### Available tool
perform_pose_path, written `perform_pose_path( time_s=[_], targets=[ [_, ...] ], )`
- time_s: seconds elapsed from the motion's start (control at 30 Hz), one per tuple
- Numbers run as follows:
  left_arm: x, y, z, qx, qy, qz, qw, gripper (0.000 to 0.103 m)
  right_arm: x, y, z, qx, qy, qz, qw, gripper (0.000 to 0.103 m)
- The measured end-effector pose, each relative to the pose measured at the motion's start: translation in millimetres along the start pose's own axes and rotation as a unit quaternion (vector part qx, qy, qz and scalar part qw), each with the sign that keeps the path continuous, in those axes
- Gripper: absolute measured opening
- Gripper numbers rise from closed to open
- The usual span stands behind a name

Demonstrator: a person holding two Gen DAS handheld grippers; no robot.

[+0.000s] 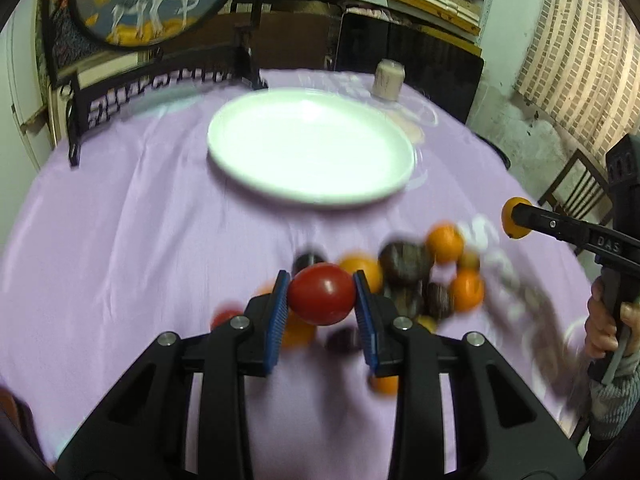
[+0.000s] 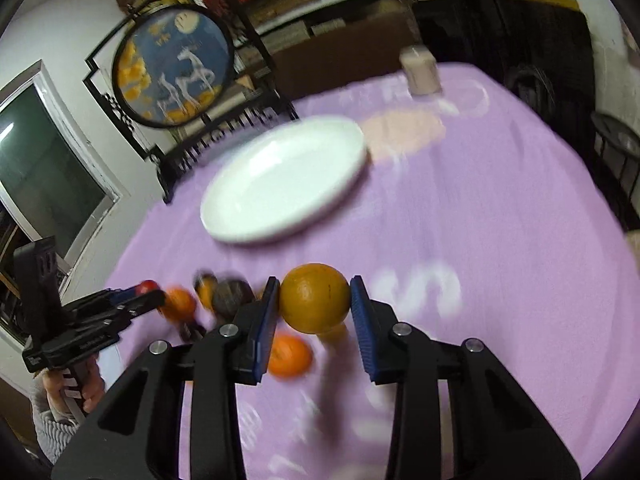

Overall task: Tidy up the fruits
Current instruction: 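Carry both fruits over the white plate and open both tools to drop them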

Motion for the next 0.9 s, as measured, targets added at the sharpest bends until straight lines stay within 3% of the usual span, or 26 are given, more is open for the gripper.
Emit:
perform_pose_path(
  time_s=[0.17,0.33,0.4,0.43,0.53,0.6,0.8,0.87,0.9],
  targets=[
    [33,6,52,-0.019,-0.005,0.004,0.9998,0.032,48,28,41,-0.007,0.004,0.013,1.000,0.036],
    [80,23,74,-0.038,0.023,0.019,0.9988,0.032,111,29,58,-0.014,0.032,-0.017,0.999,0.036],
    [94,27,76,-0.038,0.032,0.023,0.9985,0.037,127,25,60,-0.014,0.045,-0.025,0.999,0.037],
    [99,28,77,-0.037,0.034,0.025,0.9984,0.047,131,23,60,-0.012,0.048,-0.023,0.998,0.037],
    [103,29,75,-0.039,0.029,0.022,0.9986,0.064,132,17,62,-0.005,0.042,-0.016,0.999,0.040],
    [101,29,75,-0.038,0.026,0.015,0.9988,0.066,125,13,65,-0.003,0.029,-0.012,0.999,0.048],
    [78,40,68,-0.042,0.002,0.037,0.9984,0.077,96,10,63,-0.001,0.008,-0.009,1.000,0.051],
    [68,50,63,-0.055,-0.006,0.045,0.9974,0.079,85,7,58,0.001,-0.001,-0.022,1.000,0.064],
    [62,55,59,-0.064,-0.009,0.051,0.9966,0.080,79,5,55,0.004,-0.006,-0.027,1.000,0.065]
  ],
)
Point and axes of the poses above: each gripper's, at about its wrist camera, not at the fingertips, and x roughly the way its jaws point, y to its left, z to its top, the point moved 5 cm from there along x, roughly the way its jaws point, and after that the axes turned 1 degree about x, right-handed, at the moved point
